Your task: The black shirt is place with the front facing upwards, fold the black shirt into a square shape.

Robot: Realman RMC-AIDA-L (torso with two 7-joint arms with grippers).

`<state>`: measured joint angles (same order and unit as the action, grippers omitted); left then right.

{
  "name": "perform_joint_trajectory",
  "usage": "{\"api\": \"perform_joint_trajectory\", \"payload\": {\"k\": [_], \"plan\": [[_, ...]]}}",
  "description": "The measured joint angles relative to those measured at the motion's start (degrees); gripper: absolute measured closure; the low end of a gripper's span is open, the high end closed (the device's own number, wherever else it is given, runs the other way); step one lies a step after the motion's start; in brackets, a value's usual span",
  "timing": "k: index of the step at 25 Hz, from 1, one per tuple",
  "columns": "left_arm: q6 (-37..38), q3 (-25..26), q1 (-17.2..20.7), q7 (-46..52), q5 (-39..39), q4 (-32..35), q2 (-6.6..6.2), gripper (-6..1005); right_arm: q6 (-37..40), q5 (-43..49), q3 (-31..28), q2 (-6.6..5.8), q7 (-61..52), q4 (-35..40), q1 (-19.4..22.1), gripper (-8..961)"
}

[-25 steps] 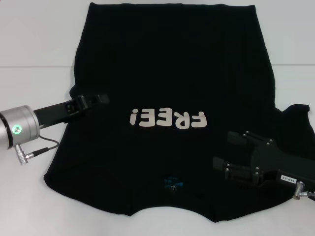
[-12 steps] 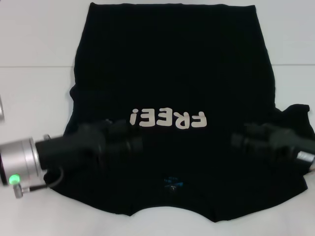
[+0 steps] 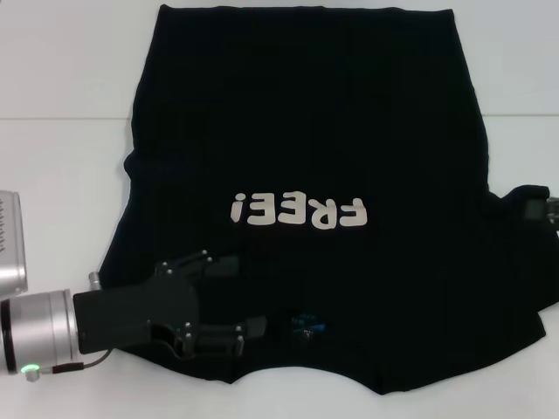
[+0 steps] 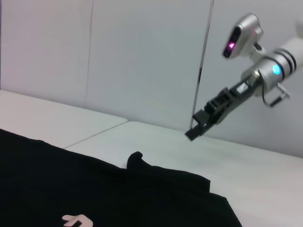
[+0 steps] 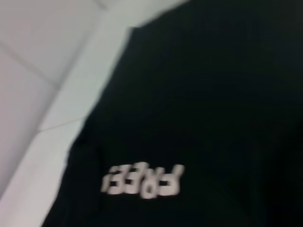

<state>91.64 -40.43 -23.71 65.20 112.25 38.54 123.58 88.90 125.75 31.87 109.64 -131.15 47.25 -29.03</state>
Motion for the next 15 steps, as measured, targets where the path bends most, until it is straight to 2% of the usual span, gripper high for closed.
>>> {"api": "perform_joint_trajectory", "payload": {"k": [2, 7, 10, 15], "plan": [[0.05, -0.06, 0.15, -0.37, 0.19, -0.02, -0.08, 50, 0.95, 3.21, -0.45, -1.13, -5.97, 3.14, -0.45, 38], [0.14, -0.11, 0.49, -0.72, 0.52, -0.13, -0.27, 51, 2.49, 16.85, -2.15, -1.51, -15.18, 10.97, -2.16, 39], [0.16, -0.13, 0.8, -1.09, 0.54, -0.13, -0.27, 51, 3.69, 22.16, -3.15, -1.31, -15.78, 10.61, -3.18, 39], [0.19, 0.06, 1.13, -1.99, 0.54, -0.13, -0.05, 51, 2.33, 23.8, -3.16, -1.18, -15.6, 8.03, -3.18, 39]]}}
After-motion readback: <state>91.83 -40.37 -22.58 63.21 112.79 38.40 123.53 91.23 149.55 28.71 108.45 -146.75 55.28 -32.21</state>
